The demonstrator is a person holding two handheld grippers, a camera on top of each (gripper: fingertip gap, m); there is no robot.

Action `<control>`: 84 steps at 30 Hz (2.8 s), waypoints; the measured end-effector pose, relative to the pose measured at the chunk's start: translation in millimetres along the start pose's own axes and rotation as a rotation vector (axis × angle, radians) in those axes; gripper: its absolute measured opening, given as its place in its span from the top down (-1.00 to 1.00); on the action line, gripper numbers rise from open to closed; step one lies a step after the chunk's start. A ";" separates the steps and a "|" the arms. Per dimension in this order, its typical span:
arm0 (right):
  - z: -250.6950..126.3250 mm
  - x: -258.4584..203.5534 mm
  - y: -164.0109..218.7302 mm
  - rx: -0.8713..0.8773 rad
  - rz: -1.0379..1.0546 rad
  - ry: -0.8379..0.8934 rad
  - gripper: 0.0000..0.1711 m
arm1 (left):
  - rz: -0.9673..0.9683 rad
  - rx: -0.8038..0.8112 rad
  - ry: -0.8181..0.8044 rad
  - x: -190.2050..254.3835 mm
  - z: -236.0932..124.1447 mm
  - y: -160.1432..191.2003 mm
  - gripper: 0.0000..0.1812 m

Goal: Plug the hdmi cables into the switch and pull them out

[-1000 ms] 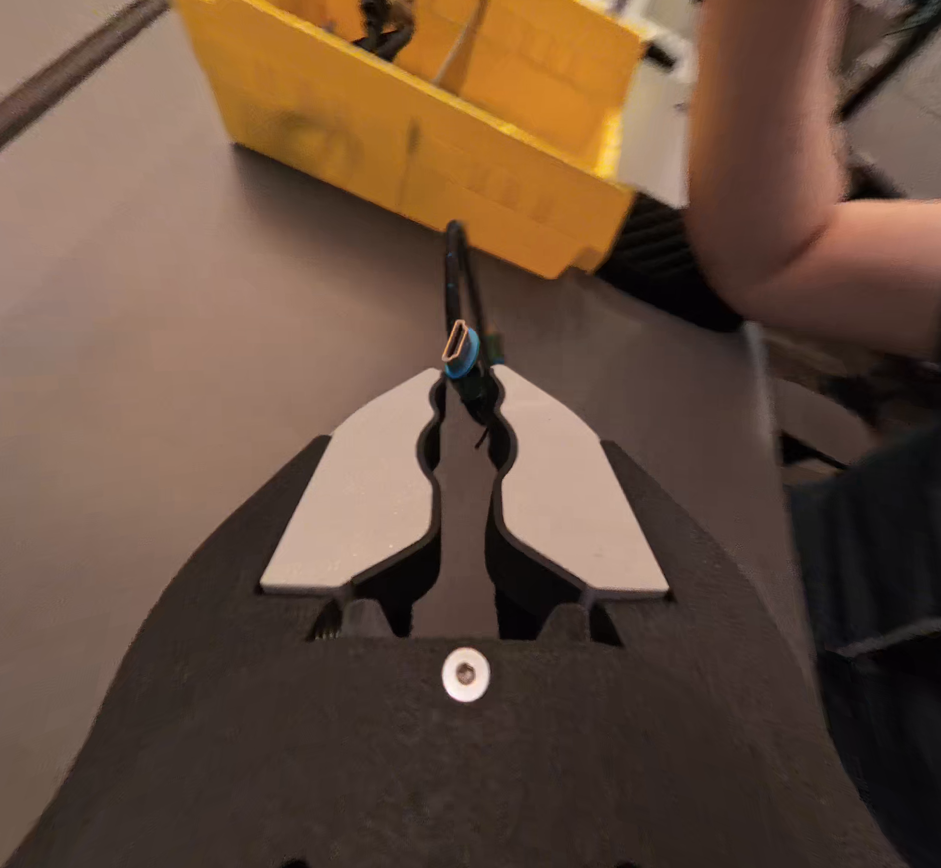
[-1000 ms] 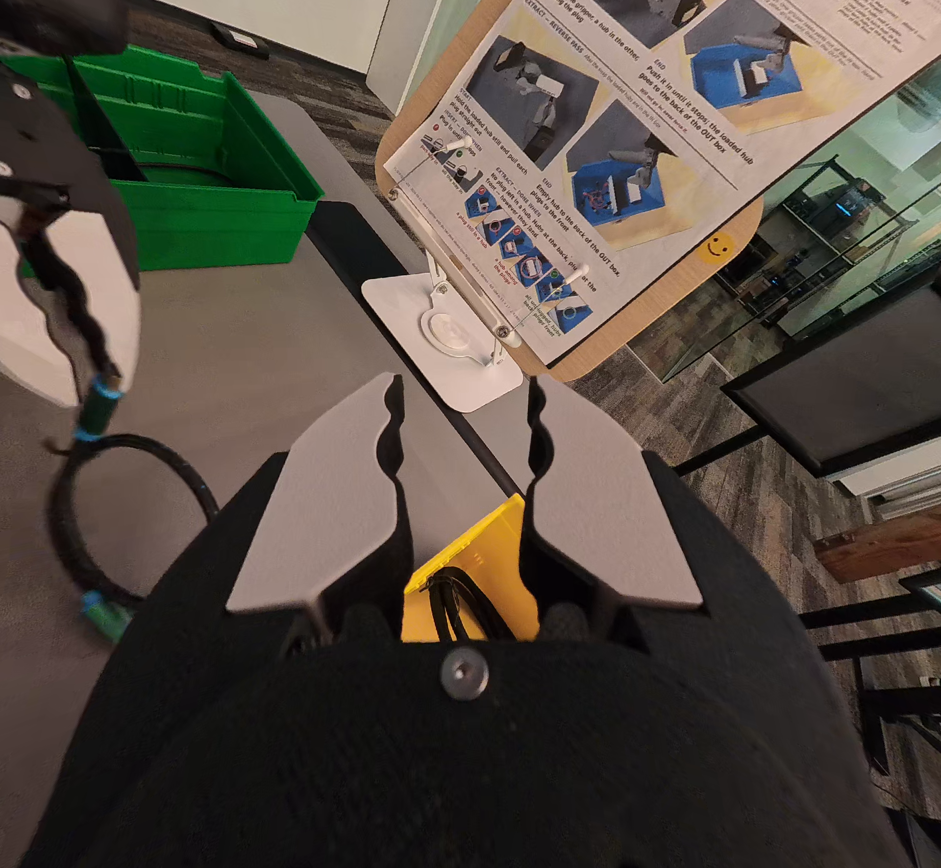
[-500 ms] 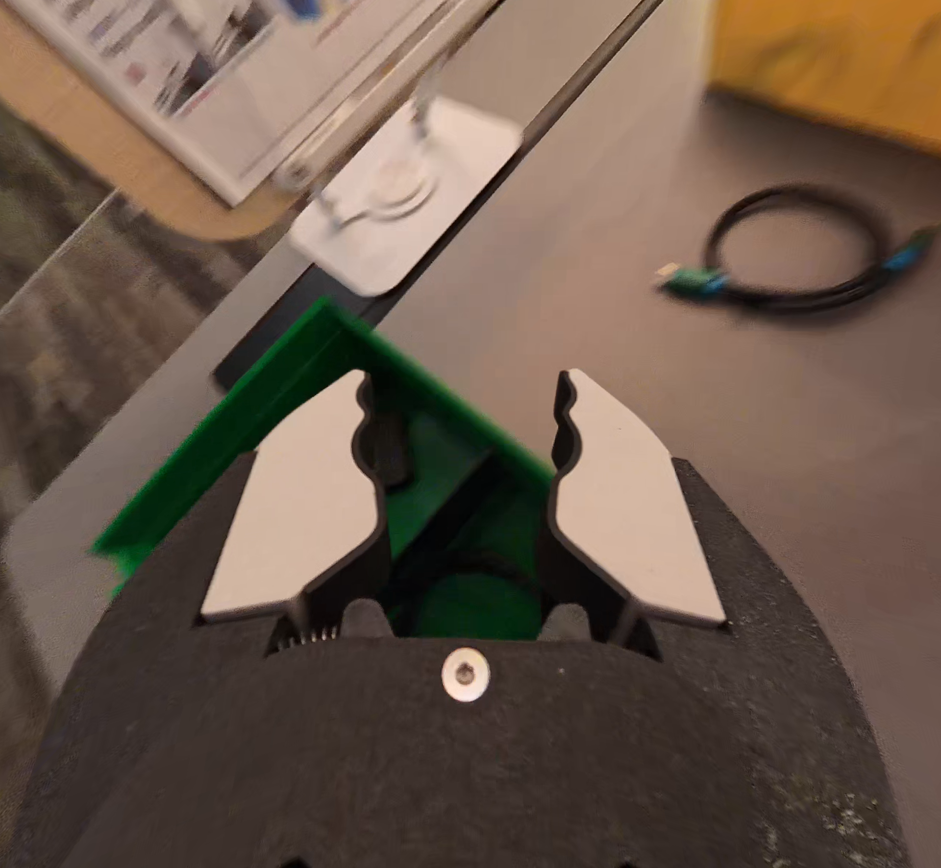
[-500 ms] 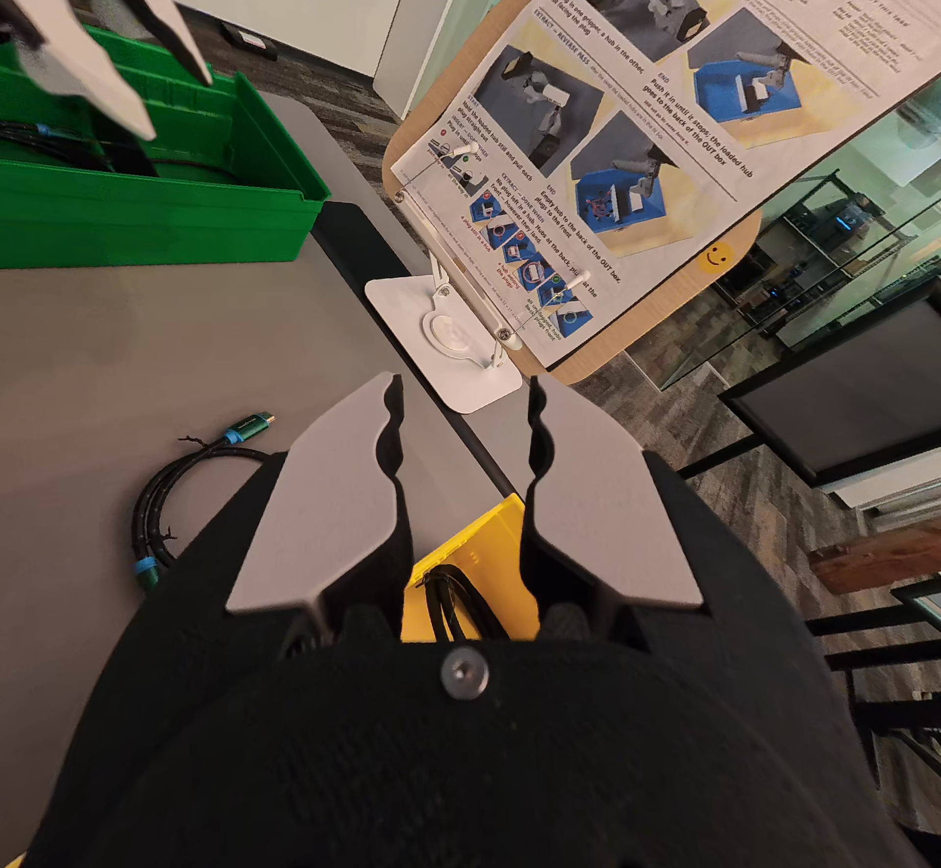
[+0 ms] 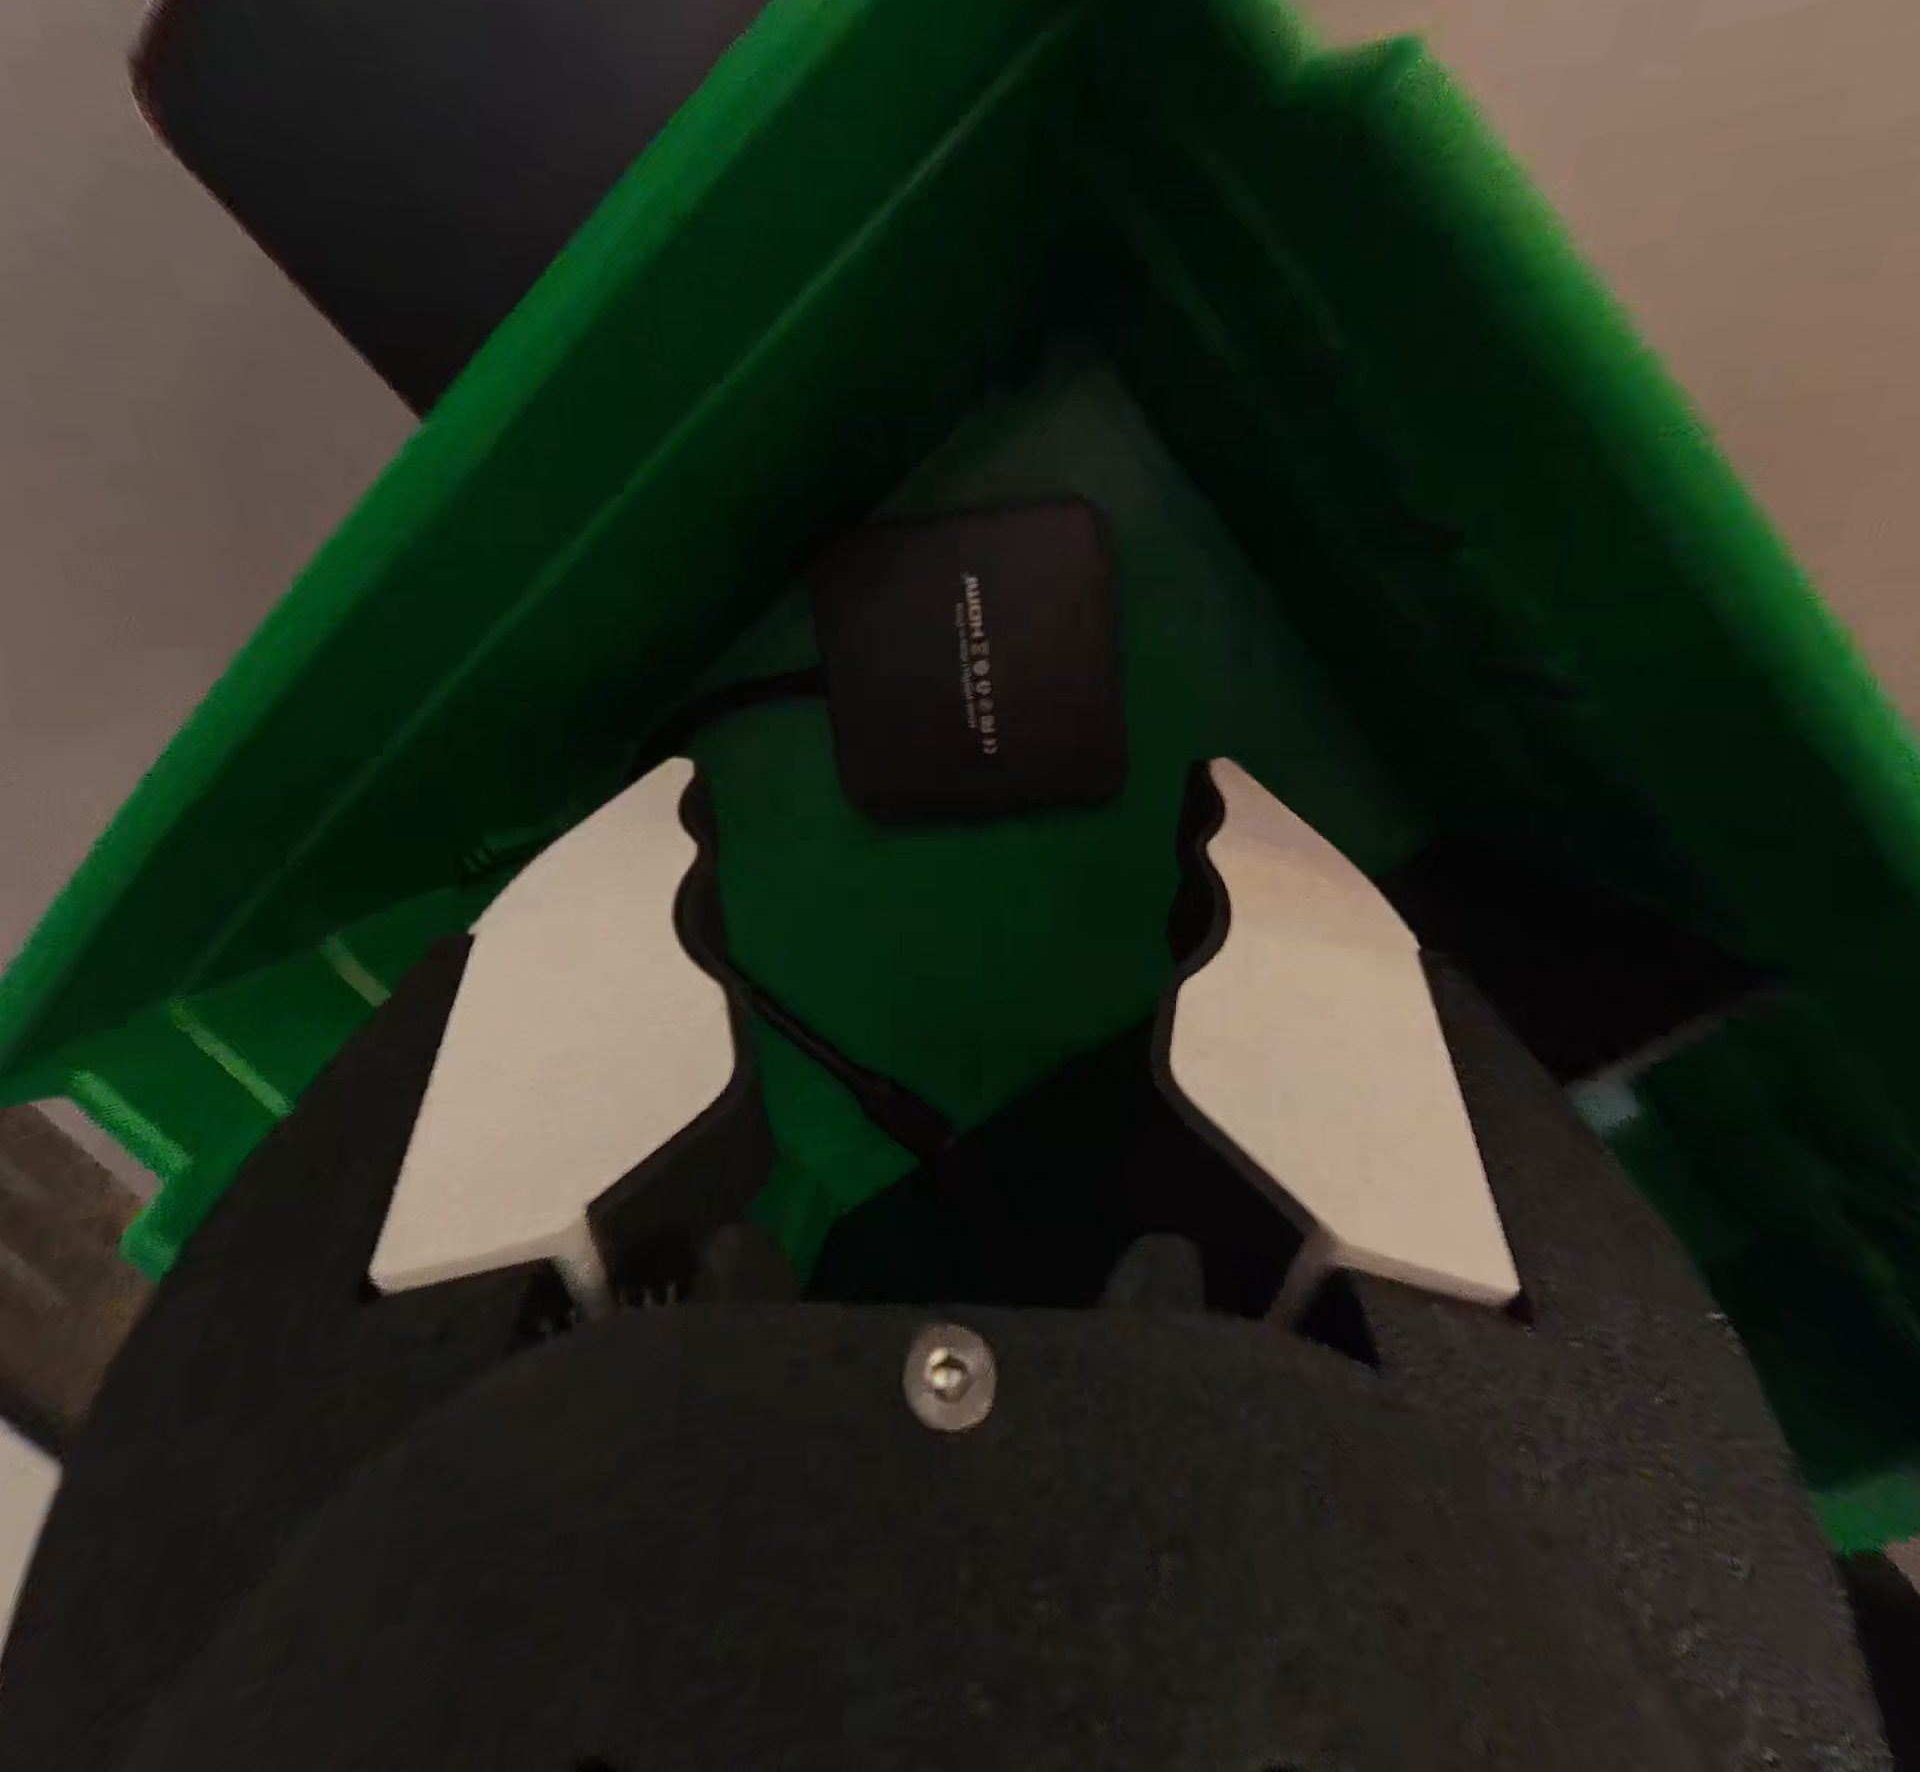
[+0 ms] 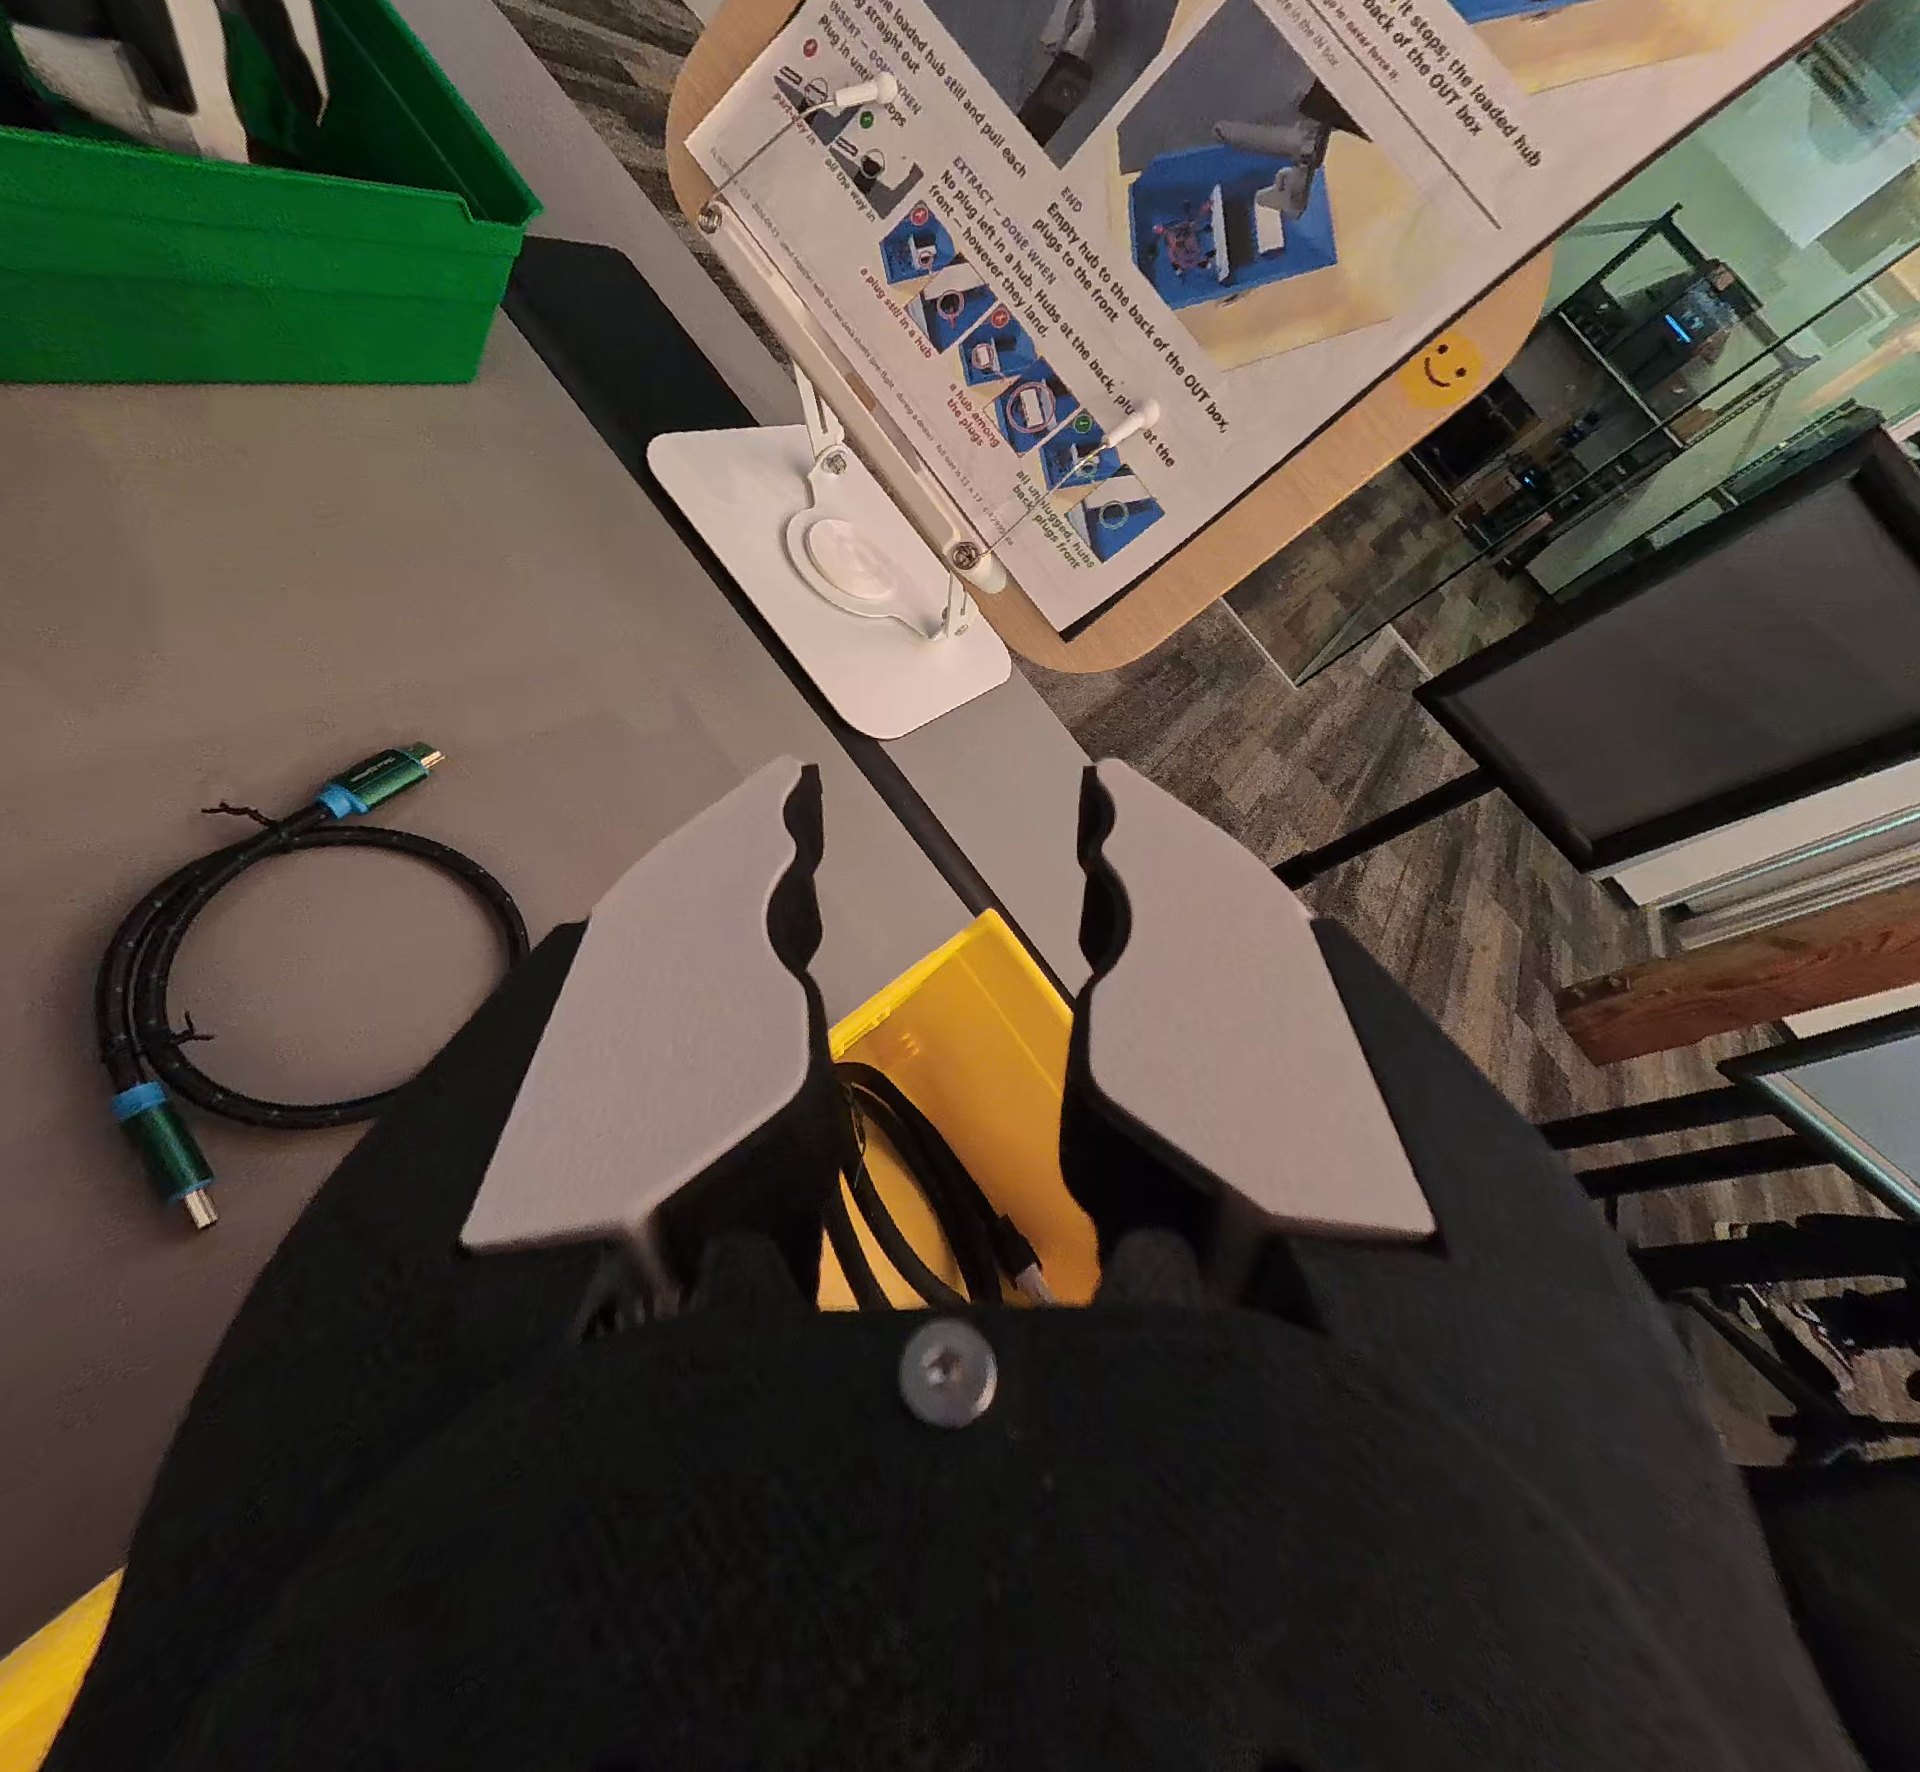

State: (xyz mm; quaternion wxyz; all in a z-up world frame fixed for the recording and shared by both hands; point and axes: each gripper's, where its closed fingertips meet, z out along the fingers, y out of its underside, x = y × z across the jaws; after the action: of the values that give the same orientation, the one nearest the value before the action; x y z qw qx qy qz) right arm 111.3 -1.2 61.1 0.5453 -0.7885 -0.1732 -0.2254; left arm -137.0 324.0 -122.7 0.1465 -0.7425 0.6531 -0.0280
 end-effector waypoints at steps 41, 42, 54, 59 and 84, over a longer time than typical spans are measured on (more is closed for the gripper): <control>9.0 -80.0 -64.7 0.290 -0.232 -0.167 0.46 | 0.105 0.267 0.116 31.6 -138.1 -20.5 0.28; 6.8 -91.6 -74.8 0.338 -0.279 -0.171 0.47 | 0.147 0.277 0.128 44.8 -152.4 -22.6 0.28; -33.2 -167.3 -137.0 0.649 -0.700 -0.011 0.27 | 0.564 0.196 0.403 261.5 -230.4 -30.2 0.28; -28.8 -187.8 -114.2 0.537 -0.866 -0.137 0.85 | 0.558 0.128 0.466 299.1 -218.6 -28.6 0.28; -34.9 -135.7 -83.9 0.575 -0.438 -0.434 0.85 | 0.731 1.122 -0.016 314.6 -208.4 -102.5 0.49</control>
State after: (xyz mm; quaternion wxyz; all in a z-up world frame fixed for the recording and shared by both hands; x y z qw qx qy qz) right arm -51.8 -8.7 63.4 0.6334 -0.5779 -0.5033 -0.1073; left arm -41.3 -10.7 55.4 0.5153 -0.2852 0.7479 -0.3062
